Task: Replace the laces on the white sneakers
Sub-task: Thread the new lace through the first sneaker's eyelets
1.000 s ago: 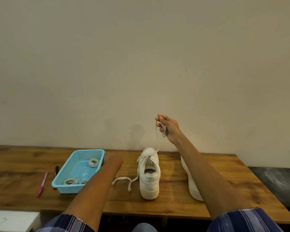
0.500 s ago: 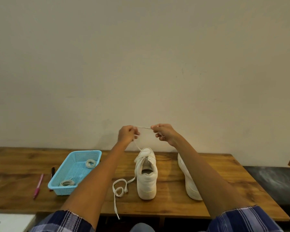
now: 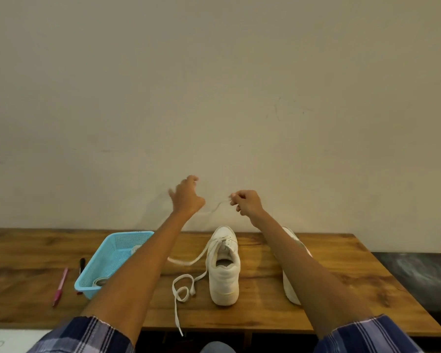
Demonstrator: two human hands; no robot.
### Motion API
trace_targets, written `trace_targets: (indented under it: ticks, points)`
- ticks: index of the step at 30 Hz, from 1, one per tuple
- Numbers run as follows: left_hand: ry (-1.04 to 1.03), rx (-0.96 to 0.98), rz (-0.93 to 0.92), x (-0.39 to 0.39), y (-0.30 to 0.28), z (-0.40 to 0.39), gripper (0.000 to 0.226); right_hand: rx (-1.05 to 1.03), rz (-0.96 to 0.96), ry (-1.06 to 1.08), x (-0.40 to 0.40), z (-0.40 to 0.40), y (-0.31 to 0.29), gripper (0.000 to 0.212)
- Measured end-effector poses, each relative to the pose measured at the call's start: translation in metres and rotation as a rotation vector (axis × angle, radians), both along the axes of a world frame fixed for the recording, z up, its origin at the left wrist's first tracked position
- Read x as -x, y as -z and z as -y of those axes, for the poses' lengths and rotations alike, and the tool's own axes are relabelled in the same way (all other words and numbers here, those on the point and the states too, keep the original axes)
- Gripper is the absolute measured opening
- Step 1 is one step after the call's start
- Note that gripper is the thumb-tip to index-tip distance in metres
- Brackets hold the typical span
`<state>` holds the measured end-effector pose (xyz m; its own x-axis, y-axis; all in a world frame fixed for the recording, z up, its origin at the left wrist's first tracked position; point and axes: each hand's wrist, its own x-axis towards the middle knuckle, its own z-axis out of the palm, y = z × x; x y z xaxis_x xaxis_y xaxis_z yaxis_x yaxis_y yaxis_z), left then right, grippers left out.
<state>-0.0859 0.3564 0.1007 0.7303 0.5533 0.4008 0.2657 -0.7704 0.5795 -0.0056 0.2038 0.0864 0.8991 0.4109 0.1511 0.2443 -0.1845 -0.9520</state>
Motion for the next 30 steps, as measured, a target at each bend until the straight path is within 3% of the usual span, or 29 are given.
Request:
trace_targets:
  ticks: [3, 5, 7, 9, 13, 17, 20, 23, 26, 30]
  points:
    - [0.424, 0.427, 0.048, -0.006, 0.007, 0.022, 0.030, 0.039, -0.039, -0.136, 0.010, -0.008, 0.000, 0.017]
    - [0.483, 0.700, 0.000, -0.010, 0.010, 0.032, 0.023, 0.075, 0.000, -0.104, 0.010, -0.008, 0.000, 0.018]
    - [0.482, 0.820, -0.031, -0.015, 0.016, 0.037, 0.020, 0.115, 0.054, -0.069, 0.006, -0.004, 0.002, 0.020]
    - [0.447, 0.724, -0.082, -0.021, 0.024, 0.036, 0.020, 0.162, 0.080, -0.062, 0.002, 0.003, 0.007, 0.022]
    - [0.359, 0.341, -0.103, -0.028, 0.049, 0.021, 0.024, 0.317, 0.051, -0.074, -0.007, 0.013, 0.029, 0.029]
    - [0.295, 0.392, -0.120, -0.031, 0.083, 0.013, 0.024, 0.662, -0.095, -0.379, 0.001, 0.016, 0.061, 0.044]
    - [0.112, 0.517, -0.035, -0.040, 0.103, 0.025, 0.022, 0.820, 0.090, -0.290, 0.011, -0.001, 0.081, 0.016]
    - [-0.009, 0.686, 0.096, -0.050, 0.120, 0.039, 0.013, 1.022, 0.314, -0.136, 0.021, -0.018, 0.099, 0.028]
    - [-0.069, 0.678, 0.127, -0.057, 0.137, 0.053, 0.023, 0.980, 0.421, -0.014, 0.021, -0.023, 0.114, 0.026]
    - [-0.086, 0.638, 0.123, -0.062, 0.147, 0.061, 0.026, 0.673, 0.245, 0.168, 0.012, -0.023, 0.126, 0.024]
